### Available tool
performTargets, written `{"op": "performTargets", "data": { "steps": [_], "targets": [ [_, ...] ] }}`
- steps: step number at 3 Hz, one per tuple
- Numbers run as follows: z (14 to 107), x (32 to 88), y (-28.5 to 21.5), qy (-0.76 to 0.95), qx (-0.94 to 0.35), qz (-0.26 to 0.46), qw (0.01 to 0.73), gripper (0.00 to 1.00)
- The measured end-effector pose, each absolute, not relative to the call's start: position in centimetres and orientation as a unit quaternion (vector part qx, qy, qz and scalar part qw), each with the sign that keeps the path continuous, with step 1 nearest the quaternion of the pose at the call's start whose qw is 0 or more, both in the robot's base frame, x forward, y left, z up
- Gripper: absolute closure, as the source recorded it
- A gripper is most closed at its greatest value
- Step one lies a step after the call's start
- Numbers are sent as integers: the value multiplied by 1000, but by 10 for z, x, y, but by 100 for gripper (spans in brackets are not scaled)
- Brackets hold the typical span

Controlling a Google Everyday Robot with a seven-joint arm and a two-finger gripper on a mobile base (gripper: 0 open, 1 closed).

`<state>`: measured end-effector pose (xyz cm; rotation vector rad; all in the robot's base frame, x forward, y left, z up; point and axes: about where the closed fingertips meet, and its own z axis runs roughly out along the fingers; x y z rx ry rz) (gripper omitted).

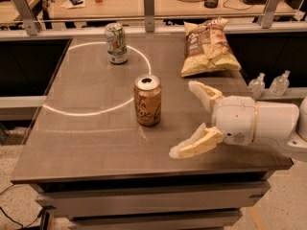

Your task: Knock orange can over

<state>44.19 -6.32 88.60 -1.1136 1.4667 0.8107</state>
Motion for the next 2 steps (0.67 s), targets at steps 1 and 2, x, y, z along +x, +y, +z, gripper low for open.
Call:
{"op": "performTargets", "data": {
  "steps": [1,2],
  "targets": [
    [875,440,-42,626,-462,355,518,0],
    [866,439,-23,628,-458,366,511,0]
  ]
}}
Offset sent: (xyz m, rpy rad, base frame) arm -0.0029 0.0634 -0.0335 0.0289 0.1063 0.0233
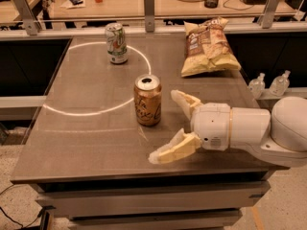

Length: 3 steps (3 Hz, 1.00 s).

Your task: Knock orange can over

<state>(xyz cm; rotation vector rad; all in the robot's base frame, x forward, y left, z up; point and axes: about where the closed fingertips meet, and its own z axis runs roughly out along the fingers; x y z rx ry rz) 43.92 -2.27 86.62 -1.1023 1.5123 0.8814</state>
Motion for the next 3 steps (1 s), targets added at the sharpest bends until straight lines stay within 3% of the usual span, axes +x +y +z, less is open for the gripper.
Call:
{"op": "performTargets", "data": {
  "steps": [3],
  "targets": [
    [850,472,11,618,-452,368,527,0]
  ]
}}
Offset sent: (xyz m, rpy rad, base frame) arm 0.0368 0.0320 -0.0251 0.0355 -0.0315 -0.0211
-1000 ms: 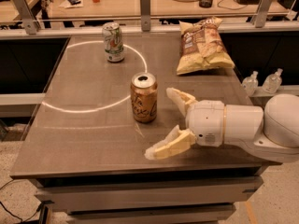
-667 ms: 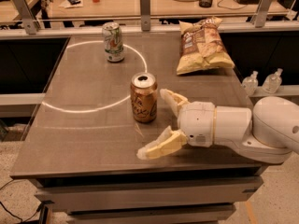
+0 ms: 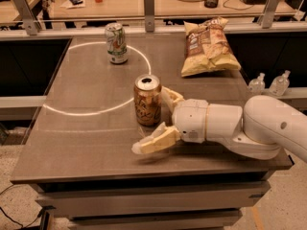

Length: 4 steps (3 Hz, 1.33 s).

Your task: Knock orange can over

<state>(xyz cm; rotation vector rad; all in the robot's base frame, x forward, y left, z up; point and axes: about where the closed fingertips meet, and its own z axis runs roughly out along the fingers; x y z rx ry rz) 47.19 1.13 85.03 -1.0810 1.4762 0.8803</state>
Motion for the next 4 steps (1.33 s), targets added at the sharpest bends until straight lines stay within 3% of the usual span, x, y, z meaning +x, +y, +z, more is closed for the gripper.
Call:
{"op": "performTargets", "data": {
  "steps": [1,2,4],
  "targets": [
    [854,487,18,619,-450,368,528,0],
    [857,494,23,618,-450,376,524,18],
    [859,498,31,607,-458,401,510,65]
  ]
}}
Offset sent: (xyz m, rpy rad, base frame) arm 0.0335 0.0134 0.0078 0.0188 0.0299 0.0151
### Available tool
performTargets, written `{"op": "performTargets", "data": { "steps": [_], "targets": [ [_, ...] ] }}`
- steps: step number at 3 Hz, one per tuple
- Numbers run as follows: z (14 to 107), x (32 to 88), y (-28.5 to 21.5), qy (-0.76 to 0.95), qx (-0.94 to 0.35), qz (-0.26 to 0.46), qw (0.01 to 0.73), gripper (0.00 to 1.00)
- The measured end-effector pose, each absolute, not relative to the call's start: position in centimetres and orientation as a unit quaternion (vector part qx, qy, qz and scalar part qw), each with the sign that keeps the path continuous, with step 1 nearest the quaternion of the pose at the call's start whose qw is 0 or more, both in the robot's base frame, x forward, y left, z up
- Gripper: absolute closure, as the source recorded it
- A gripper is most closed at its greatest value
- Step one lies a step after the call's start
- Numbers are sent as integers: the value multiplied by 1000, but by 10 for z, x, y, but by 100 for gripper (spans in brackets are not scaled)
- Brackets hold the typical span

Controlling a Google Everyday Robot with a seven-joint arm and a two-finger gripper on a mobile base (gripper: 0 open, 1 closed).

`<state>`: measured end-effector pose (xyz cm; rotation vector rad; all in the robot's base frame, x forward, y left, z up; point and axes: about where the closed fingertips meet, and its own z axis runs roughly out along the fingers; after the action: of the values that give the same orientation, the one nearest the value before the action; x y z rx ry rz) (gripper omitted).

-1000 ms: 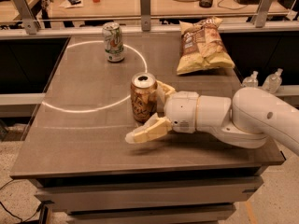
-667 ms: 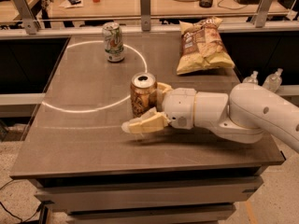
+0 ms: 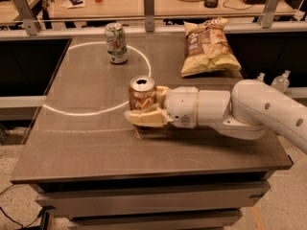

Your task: Knock orange can over

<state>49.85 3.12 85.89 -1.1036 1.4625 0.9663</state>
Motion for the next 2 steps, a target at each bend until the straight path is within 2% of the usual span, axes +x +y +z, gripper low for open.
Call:
{"op": "performTargets", "data": {
  "steps": [1,2],
  "targets": [
    [873,507,31,602,-453,427,499,88],
    [901,520,29,593,-454,446,493,100]
  ]
}}
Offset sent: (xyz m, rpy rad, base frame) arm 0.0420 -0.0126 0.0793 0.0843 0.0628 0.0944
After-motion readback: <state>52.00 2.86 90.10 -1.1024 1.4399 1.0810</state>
